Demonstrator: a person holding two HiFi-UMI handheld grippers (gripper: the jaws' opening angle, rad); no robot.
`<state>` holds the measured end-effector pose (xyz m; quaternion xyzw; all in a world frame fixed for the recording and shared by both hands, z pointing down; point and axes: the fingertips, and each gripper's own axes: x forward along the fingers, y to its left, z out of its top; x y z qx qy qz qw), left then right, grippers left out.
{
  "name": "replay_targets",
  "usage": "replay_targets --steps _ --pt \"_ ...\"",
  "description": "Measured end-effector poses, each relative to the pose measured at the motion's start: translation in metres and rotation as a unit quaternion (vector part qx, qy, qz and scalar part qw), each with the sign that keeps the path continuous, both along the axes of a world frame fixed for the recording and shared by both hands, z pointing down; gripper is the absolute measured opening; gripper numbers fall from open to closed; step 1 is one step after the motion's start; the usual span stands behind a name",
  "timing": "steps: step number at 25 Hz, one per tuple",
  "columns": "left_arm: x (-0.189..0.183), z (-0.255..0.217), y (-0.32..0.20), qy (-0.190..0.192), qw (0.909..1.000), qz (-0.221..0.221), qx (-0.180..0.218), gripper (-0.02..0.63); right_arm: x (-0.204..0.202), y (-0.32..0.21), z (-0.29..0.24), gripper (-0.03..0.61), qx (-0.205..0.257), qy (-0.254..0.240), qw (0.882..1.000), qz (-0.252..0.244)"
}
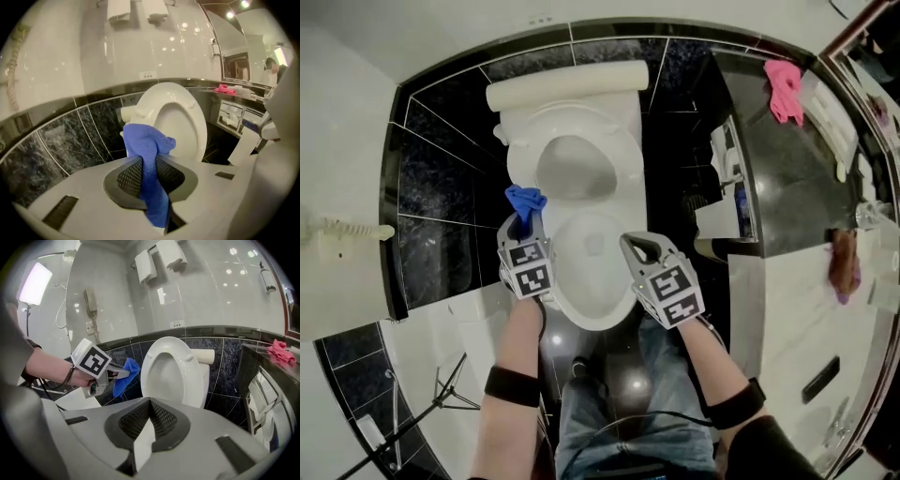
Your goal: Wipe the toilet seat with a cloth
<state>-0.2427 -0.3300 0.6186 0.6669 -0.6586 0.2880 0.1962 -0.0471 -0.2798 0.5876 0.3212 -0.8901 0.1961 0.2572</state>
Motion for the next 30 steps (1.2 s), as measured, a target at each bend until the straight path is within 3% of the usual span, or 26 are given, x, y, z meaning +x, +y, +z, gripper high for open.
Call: replay_targets --steps 5,10,19,30 --pt "0.029 -0.068 -0.034 -0.016 0.999 0.037 0.022 0.071 0.007 -0.009 -0.045 0.021 0.005 -0.017 1.0 -0.001" --pt "0.059 -0.092 -0.075 -0.024 0.9976 0.06 0.026 0.072 0.019 -0.025 -0.059 0.021 0.0 -0.032 0.999 -0.002" --pt "0.087 -0.084 -0.145 -0.036 0.9968 0.063 0.035 0.072 0.05 -0.053 -0.034 0.021 -0.013 -0.027 1.0 -0.007" --pt "0.112 -0.07 -0.168 -0.05 0.9964 0.06 0.033 0.071 0.091 -0.075 -0.024 0.021 -0.021 -0.035 0.999 0.019"
